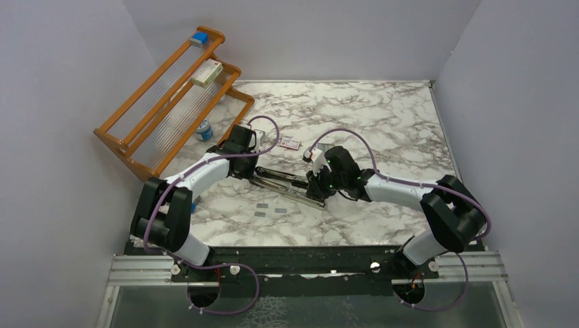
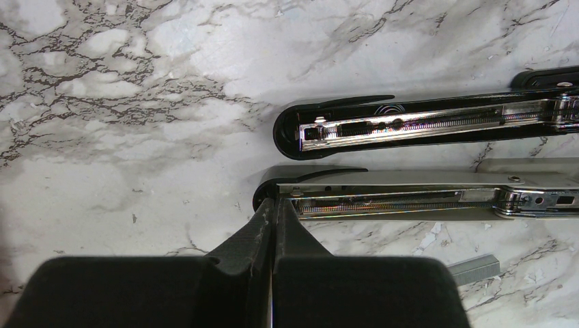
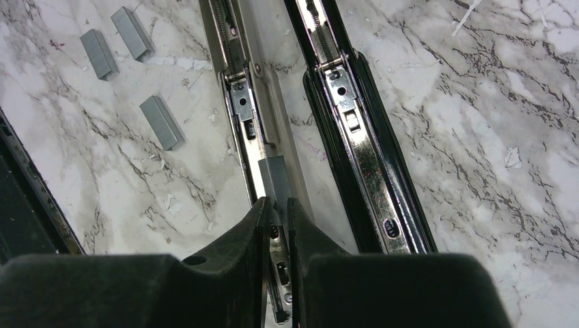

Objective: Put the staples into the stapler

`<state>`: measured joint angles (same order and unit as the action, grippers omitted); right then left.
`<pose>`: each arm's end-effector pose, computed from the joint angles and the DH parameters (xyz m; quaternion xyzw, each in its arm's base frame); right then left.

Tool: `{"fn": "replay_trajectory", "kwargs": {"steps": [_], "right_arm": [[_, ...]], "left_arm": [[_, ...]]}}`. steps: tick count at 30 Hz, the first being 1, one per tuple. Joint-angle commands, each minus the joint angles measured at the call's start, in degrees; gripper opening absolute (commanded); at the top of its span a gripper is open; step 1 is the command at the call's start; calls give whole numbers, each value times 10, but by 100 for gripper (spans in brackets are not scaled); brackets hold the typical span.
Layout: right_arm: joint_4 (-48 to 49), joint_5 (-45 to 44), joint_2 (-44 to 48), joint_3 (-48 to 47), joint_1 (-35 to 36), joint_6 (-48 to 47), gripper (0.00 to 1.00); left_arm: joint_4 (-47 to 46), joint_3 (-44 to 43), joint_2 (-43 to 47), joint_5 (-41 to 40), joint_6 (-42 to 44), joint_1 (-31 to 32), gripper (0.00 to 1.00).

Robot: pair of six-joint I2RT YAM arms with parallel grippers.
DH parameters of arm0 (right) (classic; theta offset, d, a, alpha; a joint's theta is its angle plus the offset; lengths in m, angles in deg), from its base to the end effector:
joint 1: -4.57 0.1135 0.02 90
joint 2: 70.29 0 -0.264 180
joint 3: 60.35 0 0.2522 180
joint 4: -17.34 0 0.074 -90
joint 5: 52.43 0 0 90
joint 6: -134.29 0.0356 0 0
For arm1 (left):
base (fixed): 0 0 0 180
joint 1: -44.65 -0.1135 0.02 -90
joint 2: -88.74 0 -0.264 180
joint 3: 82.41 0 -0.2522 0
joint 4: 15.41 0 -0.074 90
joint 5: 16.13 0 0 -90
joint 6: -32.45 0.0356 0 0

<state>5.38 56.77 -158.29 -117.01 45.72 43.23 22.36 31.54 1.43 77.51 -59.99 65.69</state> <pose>0.2216 0.2092 0.1724 -0.3876 0.8207 0.2778 0.3146 0.2783 -0.1095 0.1918 0.1640 0.9492 -0.0843 0.2550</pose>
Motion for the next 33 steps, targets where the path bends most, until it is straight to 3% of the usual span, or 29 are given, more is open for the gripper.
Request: {"fn": "replay_trajectory", "kwargs": {"steps": [1, 9, 14, 22, 28, 31, 33], "right_arm": [[0, 18, 16, -15, -3, -6, 16], [4, 18, 26, -19, -3, -14, 14], [10, 3, 40, -14, -3, -4, 23], [13, 9, 53, 0, -3, 10, 25], [18, 6, 49, 9, -4, 19, 36], [21, 8, 54, 12, -5, 27, 40], [22, 5, 60, 19, -7, 32, 41]], "left_arm": [[0, -13, -1, -7, 6, -4, 0], [3, -17, -1, -16, 16, -3, 0], [7, -31, -3, -35, 40, -3, 0], [10, -41, 6, -43, 90, -4, 0], [16, -43, -9, -21, 62, -3, 0], [9, -31, 3, -10, 25, -4, 21], [-2, -20, 17, -8, 2, -3, 27]]}}
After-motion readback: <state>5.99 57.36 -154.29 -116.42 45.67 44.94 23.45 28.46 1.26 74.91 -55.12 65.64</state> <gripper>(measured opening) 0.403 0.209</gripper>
